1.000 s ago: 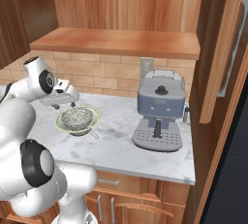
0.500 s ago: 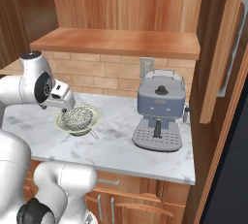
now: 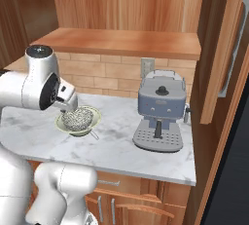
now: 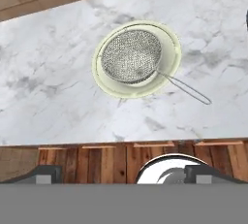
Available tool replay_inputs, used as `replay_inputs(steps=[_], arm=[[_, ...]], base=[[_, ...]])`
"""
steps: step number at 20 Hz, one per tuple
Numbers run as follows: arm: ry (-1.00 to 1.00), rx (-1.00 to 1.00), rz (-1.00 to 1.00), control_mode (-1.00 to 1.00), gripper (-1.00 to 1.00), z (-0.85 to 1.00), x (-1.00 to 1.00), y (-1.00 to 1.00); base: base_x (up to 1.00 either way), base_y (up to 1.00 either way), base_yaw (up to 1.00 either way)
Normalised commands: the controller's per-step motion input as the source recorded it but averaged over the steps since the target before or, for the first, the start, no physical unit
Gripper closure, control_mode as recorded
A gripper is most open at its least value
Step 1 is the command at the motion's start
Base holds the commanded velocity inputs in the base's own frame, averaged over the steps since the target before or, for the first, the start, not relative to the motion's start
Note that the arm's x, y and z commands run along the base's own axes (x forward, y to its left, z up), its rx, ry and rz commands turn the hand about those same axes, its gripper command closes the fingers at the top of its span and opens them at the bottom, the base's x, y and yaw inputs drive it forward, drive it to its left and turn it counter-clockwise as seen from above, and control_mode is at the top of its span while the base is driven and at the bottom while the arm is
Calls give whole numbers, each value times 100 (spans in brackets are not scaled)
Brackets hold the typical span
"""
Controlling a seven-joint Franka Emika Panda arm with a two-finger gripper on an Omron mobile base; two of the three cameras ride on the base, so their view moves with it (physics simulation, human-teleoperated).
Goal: Open the cabinet and setup a tea strainer by placing it in the bowl upright.
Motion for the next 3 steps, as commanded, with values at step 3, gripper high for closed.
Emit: replay_inputs(steps=[3], arm=[[-4,6,0,-100,-100,40,-31,-14]], base=[[0,0,0]])
